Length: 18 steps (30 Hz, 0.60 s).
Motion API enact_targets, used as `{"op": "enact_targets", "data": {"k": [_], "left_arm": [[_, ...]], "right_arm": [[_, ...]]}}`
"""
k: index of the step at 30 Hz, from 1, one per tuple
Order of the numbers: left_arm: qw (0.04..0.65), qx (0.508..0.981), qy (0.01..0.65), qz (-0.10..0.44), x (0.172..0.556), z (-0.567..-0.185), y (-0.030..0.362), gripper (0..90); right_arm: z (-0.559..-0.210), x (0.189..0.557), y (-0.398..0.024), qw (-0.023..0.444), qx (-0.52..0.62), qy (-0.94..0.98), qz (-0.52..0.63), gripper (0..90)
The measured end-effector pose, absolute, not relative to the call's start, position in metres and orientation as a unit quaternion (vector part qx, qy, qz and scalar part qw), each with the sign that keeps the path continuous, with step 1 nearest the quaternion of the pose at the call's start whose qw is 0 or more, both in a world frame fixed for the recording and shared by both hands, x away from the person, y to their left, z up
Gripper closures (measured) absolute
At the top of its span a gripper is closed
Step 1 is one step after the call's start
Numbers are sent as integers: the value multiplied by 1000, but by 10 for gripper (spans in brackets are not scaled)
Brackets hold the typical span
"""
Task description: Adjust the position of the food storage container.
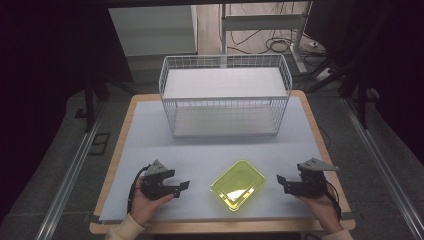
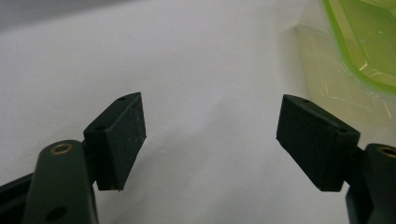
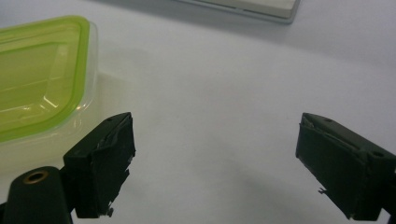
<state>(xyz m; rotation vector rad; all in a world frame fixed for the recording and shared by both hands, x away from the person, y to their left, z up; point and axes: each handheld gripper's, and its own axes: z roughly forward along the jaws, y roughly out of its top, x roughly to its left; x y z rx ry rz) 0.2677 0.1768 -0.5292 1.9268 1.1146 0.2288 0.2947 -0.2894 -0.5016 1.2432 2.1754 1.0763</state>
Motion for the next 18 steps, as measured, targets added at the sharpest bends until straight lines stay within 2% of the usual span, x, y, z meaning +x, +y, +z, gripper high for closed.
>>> {"op": "enact_targets", "data": {"k": [6, 11, 18], "left_arm": [[438, 771, 454, 90, 270, -529, 180, 235], [436, 771, 456, 90, 271, -529, 180, 229], [437, 766, 460, 100, 270, -527, 183, 224]], "right_arm": [[-502, 294, -291, 205, 441, 784, 386, 155], [-500, 292, -294, 203, 436, 785, 390, 225], [-498, 291, -298, 199, 435, 784, 396, 247]]}}
